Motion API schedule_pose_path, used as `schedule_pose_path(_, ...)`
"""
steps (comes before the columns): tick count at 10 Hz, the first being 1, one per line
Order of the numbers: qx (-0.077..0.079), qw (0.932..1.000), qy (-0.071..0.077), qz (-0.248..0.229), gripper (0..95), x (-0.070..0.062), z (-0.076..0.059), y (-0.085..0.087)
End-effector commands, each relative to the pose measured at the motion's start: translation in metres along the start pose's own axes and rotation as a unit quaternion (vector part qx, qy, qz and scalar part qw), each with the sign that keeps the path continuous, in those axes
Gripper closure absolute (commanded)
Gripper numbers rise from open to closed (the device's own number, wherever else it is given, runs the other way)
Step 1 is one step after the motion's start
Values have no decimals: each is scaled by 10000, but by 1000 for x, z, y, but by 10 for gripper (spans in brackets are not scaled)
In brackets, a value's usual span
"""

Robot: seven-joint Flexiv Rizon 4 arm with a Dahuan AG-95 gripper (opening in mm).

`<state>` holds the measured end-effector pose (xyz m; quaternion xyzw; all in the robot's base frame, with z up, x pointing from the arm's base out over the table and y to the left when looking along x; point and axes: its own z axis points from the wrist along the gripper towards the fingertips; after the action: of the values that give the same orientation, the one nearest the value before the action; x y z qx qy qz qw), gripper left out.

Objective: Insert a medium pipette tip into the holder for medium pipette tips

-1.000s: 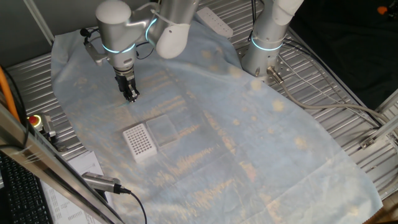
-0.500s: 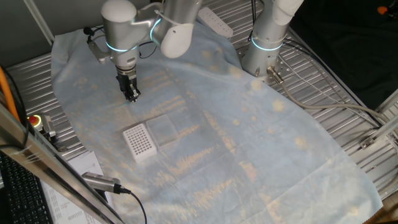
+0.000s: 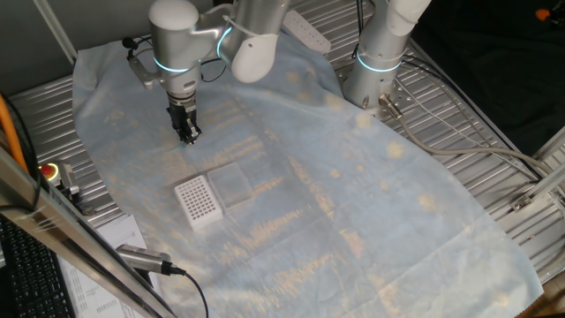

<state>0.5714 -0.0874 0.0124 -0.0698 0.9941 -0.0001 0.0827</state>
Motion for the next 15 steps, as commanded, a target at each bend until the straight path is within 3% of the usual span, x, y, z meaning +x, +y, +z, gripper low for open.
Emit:
schedule_pose_path(1, 19, 10000, 11, -4, 760, 0, 0, -1)
schedule_pose_path(15, 24, 9999, -78, 66, 760, 2, 3, 0)
